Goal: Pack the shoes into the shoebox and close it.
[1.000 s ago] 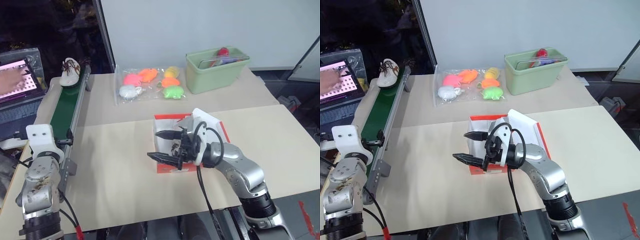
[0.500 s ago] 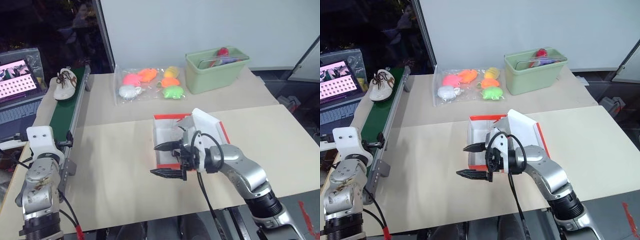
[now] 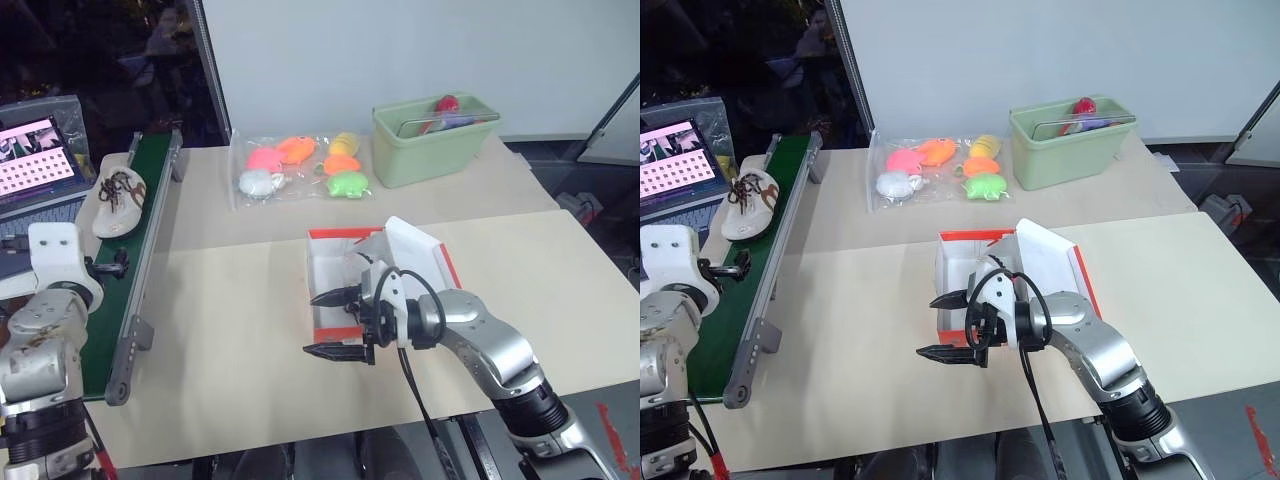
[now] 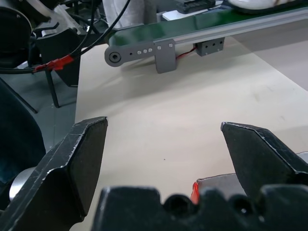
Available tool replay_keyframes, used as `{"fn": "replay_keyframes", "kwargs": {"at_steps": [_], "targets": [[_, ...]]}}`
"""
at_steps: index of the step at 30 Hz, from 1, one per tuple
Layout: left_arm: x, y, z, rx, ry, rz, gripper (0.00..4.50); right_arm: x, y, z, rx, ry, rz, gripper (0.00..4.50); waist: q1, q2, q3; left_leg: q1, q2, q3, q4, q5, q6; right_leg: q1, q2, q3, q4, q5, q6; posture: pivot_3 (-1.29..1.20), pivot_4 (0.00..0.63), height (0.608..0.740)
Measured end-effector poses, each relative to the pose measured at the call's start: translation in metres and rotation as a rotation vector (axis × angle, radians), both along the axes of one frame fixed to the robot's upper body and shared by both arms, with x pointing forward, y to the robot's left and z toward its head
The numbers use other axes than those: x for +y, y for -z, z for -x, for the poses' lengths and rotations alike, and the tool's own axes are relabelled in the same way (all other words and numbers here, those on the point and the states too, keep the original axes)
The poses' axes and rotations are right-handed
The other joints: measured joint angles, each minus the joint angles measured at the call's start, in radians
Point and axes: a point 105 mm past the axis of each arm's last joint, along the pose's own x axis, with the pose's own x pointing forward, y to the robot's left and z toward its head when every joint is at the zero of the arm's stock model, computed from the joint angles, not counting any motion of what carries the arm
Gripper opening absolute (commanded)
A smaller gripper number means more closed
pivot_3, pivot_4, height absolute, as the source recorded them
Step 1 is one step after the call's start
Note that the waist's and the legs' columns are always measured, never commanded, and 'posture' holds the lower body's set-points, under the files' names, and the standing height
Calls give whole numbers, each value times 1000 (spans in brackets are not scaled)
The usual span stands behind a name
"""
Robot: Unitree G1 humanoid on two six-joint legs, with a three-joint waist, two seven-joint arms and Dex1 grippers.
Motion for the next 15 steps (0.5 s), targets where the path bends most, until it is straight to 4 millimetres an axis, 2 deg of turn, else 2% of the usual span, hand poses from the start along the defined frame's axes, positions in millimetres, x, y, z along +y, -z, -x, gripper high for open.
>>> {"fn": "replay_keyframes", "kwargs": {"at_steps": [15], "targets": [[22, 25, 3, 48, -85, 93, 4500, -1, 0, -2, 25, 43, -8, 4483, 10, 0, 0, 0, 0, 0, 0, 0, 0, 0, 0, 0, 0, 0, 0, 0, 150, 740]]}}
